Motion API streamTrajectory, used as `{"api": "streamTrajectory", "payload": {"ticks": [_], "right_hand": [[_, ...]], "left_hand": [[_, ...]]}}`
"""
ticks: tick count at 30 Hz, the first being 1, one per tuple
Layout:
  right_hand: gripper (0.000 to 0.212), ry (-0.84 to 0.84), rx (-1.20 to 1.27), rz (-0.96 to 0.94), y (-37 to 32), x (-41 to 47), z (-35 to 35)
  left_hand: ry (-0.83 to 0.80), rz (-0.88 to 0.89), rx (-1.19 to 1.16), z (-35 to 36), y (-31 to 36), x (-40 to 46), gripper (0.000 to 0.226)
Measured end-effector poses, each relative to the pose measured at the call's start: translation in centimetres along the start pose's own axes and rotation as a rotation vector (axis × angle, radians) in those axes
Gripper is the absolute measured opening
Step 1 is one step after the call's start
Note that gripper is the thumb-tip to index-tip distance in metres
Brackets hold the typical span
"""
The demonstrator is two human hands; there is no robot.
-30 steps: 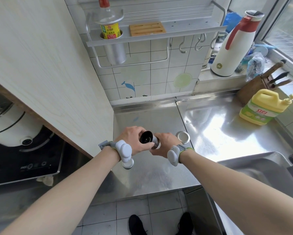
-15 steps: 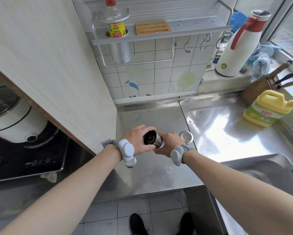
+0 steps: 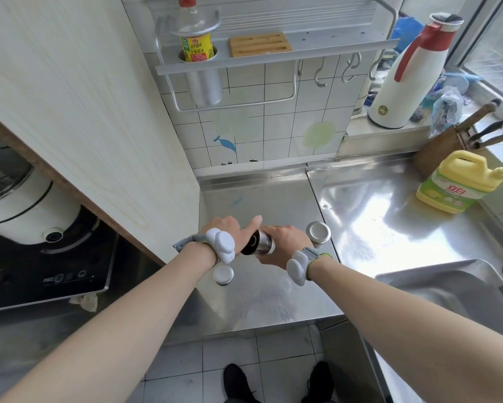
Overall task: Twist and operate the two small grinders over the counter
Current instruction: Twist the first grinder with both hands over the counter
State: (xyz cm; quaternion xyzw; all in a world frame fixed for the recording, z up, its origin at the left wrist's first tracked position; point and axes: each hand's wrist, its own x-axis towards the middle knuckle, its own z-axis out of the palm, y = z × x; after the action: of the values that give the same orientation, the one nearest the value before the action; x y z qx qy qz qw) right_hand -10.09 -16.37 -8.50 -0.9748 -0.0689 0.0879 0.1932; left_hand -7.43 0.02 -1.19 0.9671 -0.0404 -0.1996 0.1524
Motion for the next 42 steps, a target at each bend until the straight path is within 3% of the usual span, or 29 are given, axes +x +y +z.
{"api": "streamTrajectory", "payload": {"ticks": [3, 5, 7, 14, 18, 21, 24, 28, 32, 35, 42], "right_hand": [[0.023, 0.0, 0.055, 0.021, 0.4, 0.1, -0.3], [0.028, -0.032, 0.07, 0.044, 0.7, 0.2, -0.6], [0.029, -0.05, 0.084, 0.061, 1.0, 0.2, -0.6], [0.028, -0.002, 0.069, 0.035, 0.8, -0.1, 0.1], [0.022, 0.016, 0.054, 0.017, 0.3, -0.1, 0.4], [0.024, 0.027, 0.073, -0.028, 0.2, 0.1, 0.5], [0.029, 0.065, 0.153, -0.059, 0.3, 0.3, 1.8], [0.028, 0.156, 0.316, -0.022, 0.8, 0.8, 3.7], [0.044, 0.058, 0.366, 0.129, 1.1, 2.1, 4.2], [0.053, 0.063, 0.42, 0.218, 1.1, 3.0, 5.6], [0.055, -0.005, 0.498, 0.365, 0.5, 5.2, 8.5]], "left_hand": [[0.055, 0.315, -0.188, 0.4, -0.7, -0.3, 0.051], [0.007, 0.514, -0.206, 0.6, -1.0, -0.3, 0.066], [0.009, 0.593, -0.187, 1.0, -1.3, -0.1, 0.068], [0.112, 0.338, -0.131, -0.2, 0.0, -1.1, 0.042], [0.102, 0.095, 0.041, -0.2, 0.4, -0.2, 0.07], [-0.037, -0.004, 0.057, -0.1, 0.2, 0.4, 0.073], [-0.165, -0.02, 0.054, 0.0, -0.1, 0.6, 0.074], [-0.075, -0.008, -0.044, 0.2, -0.7, 0.9, 0.088], [0.076, 0.091, -0.113, 1.0, -2.2, 2.5, 0.057], [0.109, 0.133, -0.151, 1.7, -3.0, 3.5, 0.048], [0.118, 0.173, -0.252, 2.1, -3.5, 5.4, 0.036]]}}
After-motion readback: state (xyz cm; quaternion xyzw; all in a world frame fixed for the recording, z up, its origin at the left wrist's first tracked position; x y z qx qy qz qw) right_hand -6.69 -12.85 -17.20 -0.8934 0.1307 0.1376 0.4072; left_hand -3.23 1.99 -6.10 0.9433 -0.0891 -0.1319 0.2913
